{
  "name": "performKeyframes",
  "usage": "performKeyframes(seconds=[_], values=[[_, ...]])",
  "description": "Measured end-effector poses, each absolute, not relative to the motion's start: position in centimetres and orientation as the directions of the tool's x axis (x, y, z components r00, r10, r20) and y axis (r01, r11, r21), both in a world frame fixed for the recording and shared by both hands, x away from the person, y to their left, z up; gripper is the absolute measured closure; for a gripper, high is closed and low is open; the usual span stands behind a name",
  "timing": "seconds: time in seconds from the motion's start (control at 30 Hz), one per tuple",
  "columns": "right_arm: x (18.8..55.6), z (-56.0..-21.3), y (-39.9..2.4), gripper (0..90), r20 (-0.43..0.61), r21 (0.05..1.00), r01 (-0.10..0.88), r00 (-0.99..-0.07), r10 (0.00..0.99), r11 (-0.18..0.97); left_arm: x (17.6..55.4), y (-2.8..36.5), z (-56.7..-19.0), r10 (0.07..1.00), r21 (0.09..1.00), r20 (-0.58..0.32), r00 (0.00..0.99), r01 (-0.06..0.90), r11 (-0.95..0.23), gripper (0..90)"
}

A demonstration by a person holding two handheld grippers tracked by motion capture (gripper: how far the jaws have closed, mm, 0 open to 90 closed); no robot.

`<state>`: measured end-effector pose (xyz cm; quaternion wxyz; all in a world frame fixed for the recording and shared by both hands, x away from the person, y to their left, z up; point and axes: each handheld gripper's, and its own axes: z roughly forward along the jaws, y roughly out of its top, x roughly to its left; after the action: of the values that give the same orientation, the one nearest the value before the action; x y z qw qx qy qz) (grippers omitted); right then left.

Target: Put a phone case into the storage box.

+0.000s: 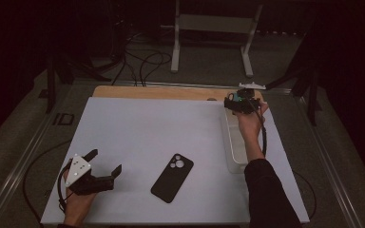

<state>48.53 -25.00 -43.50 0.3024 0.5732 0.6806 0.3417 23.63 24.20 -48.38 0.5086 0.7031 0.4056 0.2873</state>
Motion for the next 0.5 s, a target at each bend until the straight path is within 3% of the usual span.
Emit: performKeyframes(seconds=[0.5], values=[[49.23,-44.47,-24.98,16.7,-0.036,0.795,0.595,-0.149,0.988,0.119,23.62,24.26,-48.38,0.863,0.949,-0.011,0.504,0.279,-0.15,0.3]])
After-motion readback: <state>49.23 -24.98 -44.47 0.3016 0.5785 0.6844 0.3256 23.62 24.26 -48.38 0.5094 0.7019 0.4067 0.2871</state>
